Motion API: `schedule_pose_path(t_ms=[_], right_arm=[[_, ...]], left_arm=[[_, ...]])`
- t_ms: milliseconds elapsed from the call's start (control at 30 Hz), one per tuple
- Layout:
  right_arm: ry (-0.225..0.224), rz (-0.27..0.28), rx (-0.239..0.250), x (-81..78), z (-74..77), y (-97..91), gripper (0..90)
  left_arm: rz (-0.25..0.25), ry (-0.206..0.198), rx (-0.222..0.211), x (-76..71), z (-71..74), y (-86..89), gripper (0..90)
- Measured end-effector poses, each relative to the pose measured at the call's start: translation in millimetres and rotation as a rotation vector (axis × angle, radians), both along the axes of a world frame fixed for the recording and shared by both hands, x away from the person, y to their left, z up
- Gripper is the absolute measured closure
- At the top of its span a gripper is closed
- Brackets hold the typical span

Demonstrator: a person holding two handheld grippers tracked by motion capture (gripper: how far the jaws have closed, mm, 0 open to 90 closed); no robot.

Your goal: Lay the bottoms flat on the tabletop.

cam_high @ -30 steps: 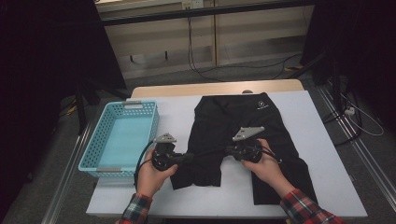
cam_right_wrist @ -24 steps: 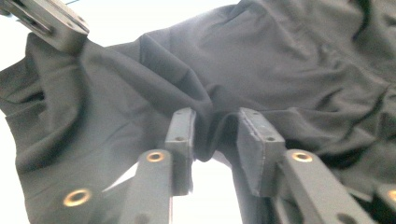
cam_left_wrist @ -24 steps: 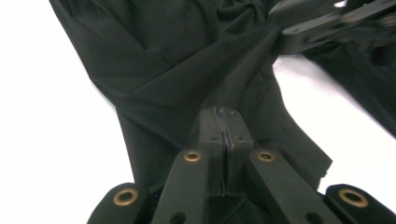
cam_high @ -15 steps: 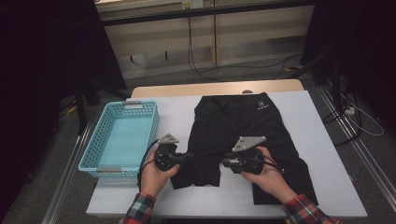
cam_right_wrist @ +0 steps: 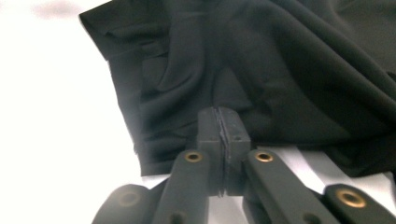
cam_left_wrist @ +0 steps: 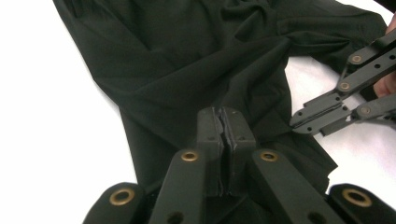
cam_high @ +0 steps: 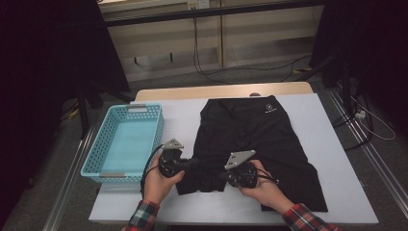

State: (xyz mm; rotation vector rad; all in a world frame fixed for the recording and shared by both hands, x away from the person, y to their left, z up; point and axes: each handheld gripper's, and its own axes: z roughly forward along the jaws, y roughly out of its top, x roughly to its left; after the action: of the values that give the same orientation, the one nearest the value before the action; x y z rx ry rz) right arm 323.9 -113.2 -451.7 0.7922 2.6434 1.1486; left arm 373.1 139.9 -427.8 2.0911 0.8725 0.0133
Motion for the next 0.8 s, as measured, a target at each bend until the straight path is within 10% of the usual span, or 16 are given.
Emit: schedule_pose_path(t_ms=[167, 500, 800], right_arm=[[0.041, 0.026, -0.001, -9.7, 5.0, -15.5, 90.0], [0.047, 0.003, 0.000, -25.9, 10.2, -52.7, 90.0], [0.049, 0.002, 0.019, -25.2, 13.1, -54.4, 90.0]], left_arm=[[-0.021, -0.009, -0.002, -4.3, 1.6, 2.4, 84.8], [0.070, -0.088, 0.046, -7.9, 1.2, 9.1, 51.5], [0.073, -0.041, 0.115, -3.0, -13.7, 3.4, 69.7]])
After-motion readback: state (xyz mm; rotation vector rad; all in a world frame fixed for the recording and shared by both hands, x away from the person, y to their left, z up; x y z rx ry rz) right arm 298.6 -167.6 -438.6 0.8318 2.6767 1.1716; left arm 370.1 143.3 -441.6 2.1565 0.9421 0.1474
